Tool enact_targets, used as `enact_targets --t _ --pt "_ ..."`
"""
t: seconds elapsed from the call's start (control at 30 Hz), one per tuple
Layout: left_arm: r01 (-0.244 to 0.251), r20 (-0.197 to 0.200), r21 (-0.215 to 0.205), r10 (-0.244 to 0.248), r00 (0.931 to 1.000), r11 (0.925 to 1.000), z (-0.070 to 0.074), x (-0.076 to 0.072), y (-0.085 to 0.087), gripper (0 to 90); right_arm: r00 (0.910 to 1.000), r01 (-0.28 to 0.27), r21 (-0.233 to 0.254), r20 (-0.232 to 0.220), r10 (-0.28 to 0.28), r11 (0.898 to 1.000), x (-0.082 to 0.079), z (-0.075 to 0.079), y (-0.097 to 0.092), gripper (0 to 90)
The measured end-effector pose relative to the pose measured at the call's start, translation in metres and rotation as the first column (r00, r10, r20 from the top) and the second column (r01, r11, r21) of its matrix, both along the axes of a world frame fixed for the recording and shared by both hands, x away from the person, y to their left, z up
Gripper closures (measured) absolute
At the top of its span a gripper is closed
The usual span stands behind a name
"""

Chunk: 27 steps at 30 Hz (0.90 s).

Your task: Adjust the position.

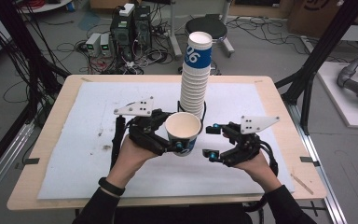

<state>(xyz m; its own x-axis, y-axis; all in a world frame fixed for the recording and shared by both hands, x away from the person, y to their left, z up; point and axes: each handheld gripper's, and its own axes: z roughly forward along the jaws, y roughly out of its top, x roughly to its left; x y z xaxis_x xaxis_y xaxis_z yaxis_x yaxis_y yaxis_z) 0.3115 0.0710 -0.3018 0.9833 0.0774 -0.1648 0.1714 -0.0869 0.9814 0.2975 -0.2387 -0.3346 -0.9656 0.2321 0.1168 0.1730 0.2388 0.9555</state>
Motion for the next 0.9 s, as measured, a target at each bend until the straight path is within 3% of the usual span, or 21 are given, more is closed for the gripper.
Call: enact_targets --t 0.5,0.9 --pt "-0.040 0.014 0.026 0.040 0.9991 0.9989 -0.006 -0.002 0.019 18.7 0.9948 0.089 0.030 0.047 -0.091 0.996 0.004 0.009 -0.032 20.8" --pt "-0.040 0.011 0.022 0.040 0.9992 0.9990 -0.008 0.000 0.020 18.7 0.9920 0.116 0.042 0.044 -0.118 0.992 0.002 0.012 -0.042 20.8"
